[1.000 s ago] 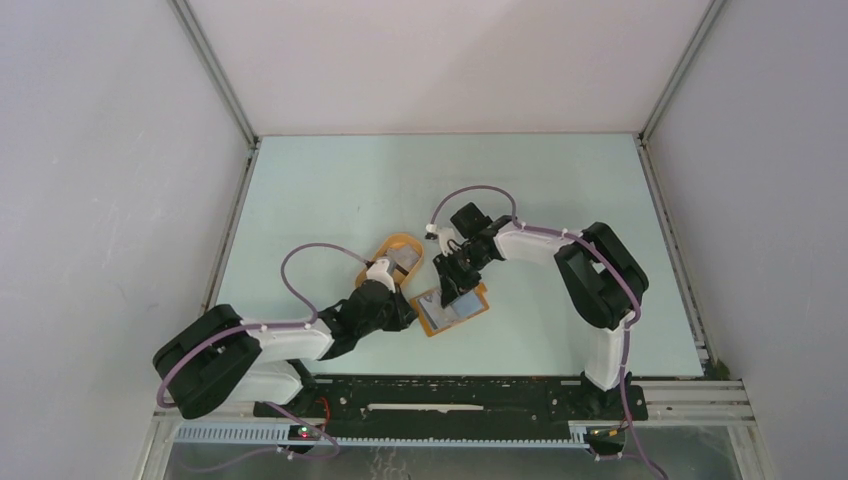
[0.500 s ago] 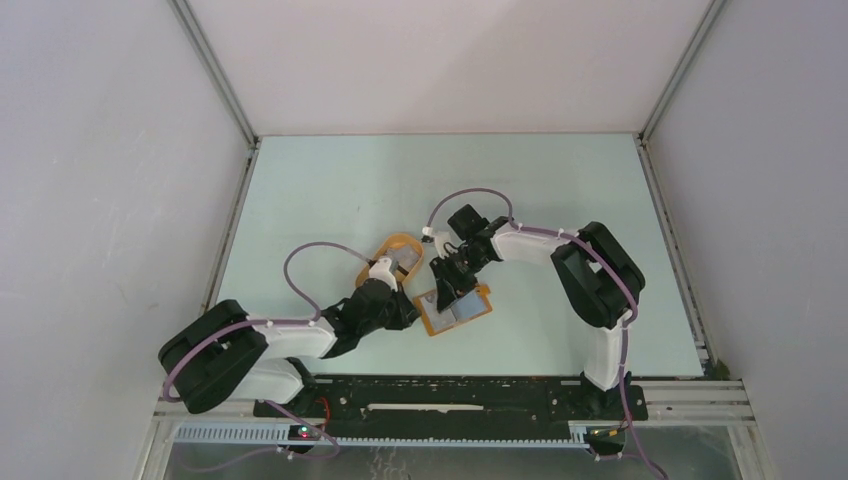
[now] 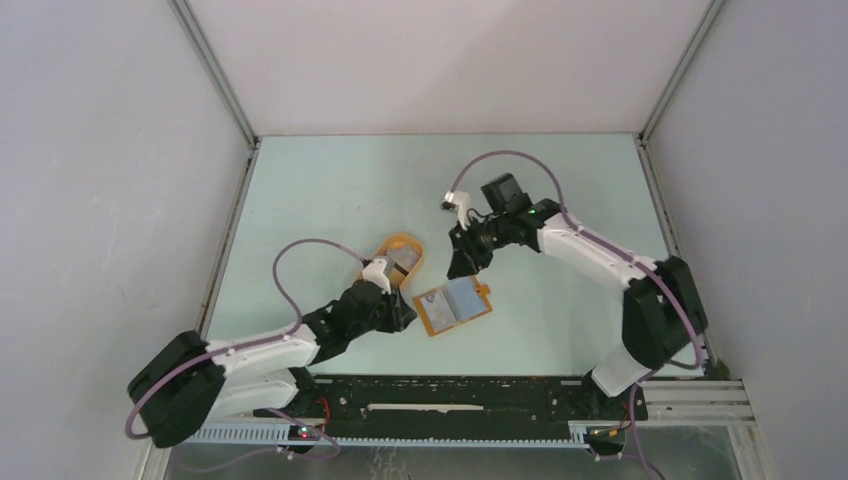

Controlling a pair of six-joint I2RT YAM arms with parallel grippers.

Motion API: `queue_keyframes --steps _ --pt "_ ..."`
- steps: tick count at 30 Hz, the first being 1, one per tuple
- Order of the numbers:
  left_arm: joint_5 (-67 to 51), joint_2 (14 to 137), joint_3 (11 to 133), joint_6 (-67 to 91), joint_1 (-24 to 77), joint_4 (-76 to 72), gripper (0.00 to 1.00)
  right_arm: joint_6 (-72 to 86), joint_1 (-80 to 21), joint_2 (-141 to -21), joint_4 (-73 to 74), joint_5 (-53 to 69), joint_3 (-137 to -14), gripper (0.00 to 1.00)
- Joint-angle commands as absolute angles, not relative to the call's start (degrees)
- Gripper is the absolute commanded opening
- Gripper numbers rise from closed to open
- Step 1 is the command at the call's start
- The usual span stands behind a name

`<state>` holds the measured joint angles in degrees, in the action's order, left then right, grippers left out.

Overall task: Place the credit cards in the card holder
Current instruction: Insert the credit card into the card holder, then pick up the credit card from the storage box.

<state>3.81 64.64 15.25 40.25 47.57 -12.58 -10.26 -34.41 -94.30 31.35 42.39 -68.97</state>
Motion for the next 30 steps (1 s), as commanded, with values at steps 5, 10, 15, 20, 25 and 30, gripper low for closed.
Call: queue_keyframes --steps 5,10,15,20,25,30 --pt "7.13 44.0 18.15 31.07 47.77 -0.77 0.55 -20.47 -32.88 -79.51 31.2 37.38 -70.51 0.42" --pt "14.16 33.43 18.33 27.11 46.92 4.35 0.78 -22.0 -32.6 -78.78 26.5 33.15 -72.52 0.99" --pt "16.48 26.3 16.95 26.04 43.23 4.62 0.94 -23.96 -32.9 -90.73 40.1 46.42 -87.38 0.99" --pt "12.5 22.3 13.89 30.61 35.77 2.69 0.98 -20.15 -36.29 -103.29 45.89 49.51 -98.55 0.92" --pt "4.78 19.79 9.81 37.5 24.96 1.83 0.97 -14.56 -39.05 -115.45 49.36 53.07 -108.85 0.84" --pt "-0.76 18.42 3.47 43.58 18.29 -1.38 0.9 -8.19 -41.92 -124.85 49.94 49.26 -116.6 0.82"
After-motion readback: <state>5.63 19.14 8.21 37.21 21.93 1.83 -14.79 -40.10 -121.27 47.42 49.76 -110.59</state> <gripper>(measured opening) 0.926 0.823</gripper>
